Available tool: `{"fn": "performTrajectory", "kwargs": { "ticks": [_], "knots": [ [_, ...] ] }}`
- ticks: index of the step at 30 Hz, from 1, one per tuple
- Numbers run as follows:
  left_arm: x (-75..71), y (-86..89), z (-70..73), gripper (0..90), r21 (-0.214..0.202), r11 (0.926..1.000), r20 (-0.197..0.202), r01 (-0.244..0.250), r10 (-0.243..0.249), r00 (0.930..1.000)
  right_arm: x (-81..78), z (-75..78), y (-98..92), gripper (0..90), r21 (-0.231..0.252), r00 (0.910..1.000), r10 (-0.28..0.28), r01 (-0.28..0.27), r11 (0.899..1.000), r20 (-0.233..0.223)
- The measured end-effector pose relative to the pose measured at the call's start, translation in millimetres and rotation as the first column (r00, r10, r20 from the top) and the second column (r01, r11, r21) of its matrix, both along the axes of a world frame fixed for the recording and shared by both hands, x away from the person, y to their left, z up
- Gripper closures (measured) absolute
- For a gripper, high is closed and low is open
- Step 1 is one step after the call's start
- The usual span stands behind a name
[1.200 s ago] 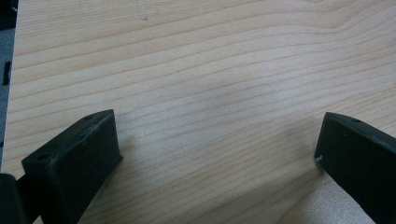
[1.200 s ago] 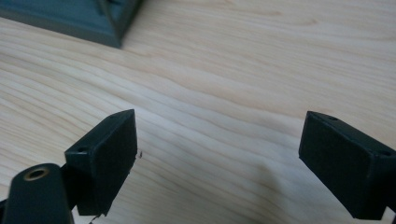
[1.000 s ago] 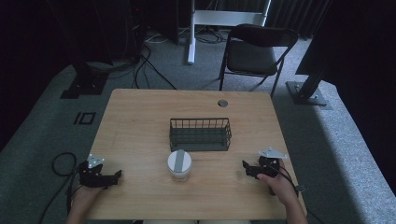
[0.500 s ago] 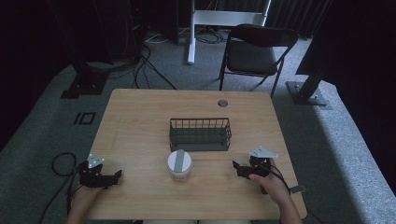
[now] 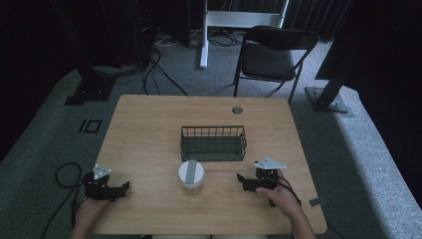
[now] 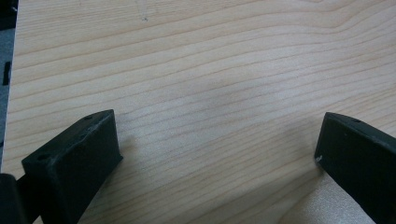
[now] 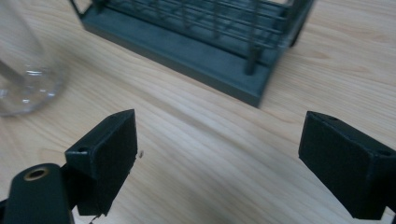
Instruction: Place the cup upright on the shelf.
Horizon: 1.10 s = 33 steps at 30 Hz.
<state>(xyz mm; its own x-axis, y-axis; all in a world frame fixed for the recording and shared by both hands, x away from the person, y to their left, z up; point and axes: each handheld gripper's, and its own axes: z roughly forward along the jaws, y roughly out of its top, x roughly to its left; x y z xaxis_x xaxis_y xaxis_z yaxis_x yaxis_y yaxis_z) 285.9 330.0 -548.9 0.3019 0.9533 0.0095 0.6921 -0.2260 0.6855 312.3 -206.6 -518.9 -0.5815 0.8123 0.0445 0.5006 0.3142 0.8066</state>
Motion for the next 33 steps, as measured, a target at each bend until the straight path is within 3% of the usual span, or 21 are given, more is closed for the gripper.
{"fn": "performTrajectory", "kwargs": {
  "ticks": [15, 21, 33],
  "knots": [
    [0.0, 0.0, 0.0, 0.1, 0.000, 1.0000, 0.000, 0.000, 0.000, 1.0000, -5.9, -3.1, 34.2, 11.5, 0.034, 0.9922, 0.125, -0.125, 0.992, 0.007],
    [0.0, 0.0, 0.0, 0.1, 0.000, 1.0000, 0.000, 0.000, 0.000, 1.0000, -10.4, -5.9, 53.8, 12.0, 0.049, 0.9792, 0.202, -0.203, 0.978, 0.012],
    [0.0, 0.0, 0.0, 0.1, 0.000, 1.0000, 0.000, 0.000, 0.000, 1.0000, -16.7, -8.0, 76.2, 13.7, 0.058, 0.9560, 0.292, -0.293, 0.954, 0.030]
  ]
}}
